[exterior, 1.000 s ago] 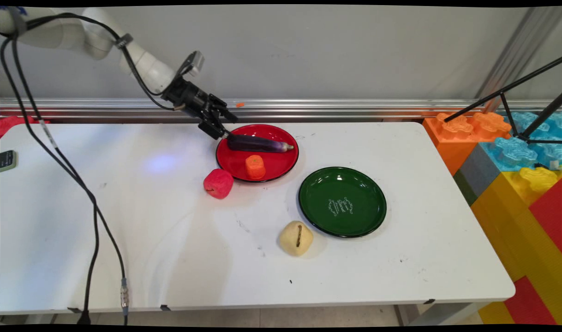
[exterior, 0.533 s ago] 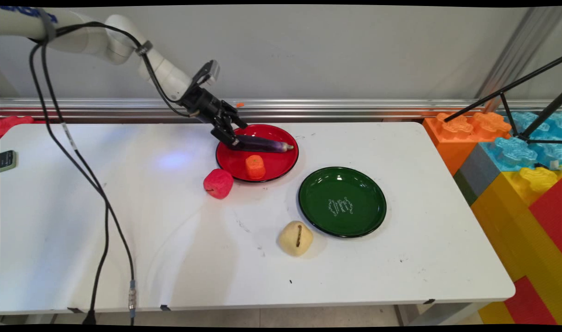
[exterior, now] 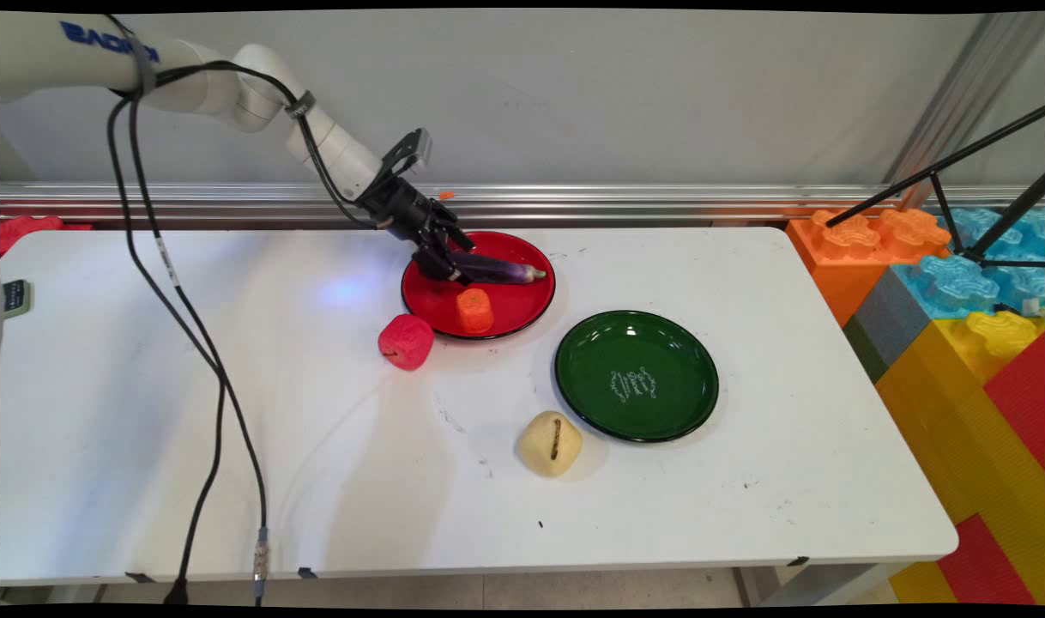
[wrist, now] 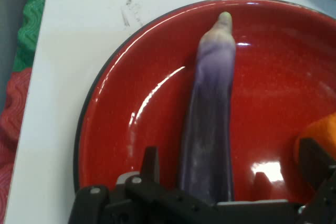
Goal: Pick up the eggplant from the red plate, then place the picked object on the table
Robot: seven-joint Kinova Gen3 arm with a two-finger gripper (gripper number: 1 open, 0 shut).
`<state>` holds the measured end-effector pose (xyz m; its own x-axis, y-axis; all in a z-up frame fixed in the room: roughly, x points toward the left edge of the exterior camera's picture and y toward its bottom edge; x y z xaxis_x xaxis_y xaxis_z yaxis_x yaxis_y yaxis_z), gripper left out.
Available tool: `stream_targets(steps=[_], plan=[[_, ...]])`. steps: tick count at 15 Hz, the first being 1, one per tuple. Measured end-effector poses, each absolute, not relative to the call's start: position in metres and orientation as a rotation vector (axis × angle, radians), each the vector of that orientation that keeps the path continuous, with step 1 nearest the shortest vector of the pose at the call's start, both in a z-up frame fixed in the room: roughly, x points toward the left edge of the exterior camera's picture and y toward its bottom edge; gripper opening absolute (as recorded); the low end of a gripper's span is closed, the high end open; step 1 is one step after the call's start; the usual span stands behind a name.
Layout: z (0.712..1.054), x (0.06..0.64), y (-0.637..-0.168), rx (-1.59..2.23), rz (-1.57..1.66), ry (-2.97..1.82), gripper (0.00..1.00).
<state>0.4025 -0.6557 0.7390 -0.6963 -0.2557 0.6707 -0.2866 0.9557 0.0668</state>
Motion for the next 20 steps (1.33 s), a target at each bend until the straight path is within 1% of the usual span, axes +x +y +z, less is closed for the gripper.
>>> stream_targets(steps=[4, 5, 13, 15, 20], plan=[[0.732, 0.395, -0.664, 0.378, 0.056, -2.378, 1.0], [0.731, 0.394, -0.665, 0.378, 0.057, -2.378, 0.0], [0.727, 0.388, -0.668, 0.374, 0.042, -2.379, 0.0], [0.729, 0.386, -0.666, 0.371, 0.037, -2.374, 0.0], [0.748, 0.385, -0.654, 0.354, 0.022, -2.342, 0.0]])
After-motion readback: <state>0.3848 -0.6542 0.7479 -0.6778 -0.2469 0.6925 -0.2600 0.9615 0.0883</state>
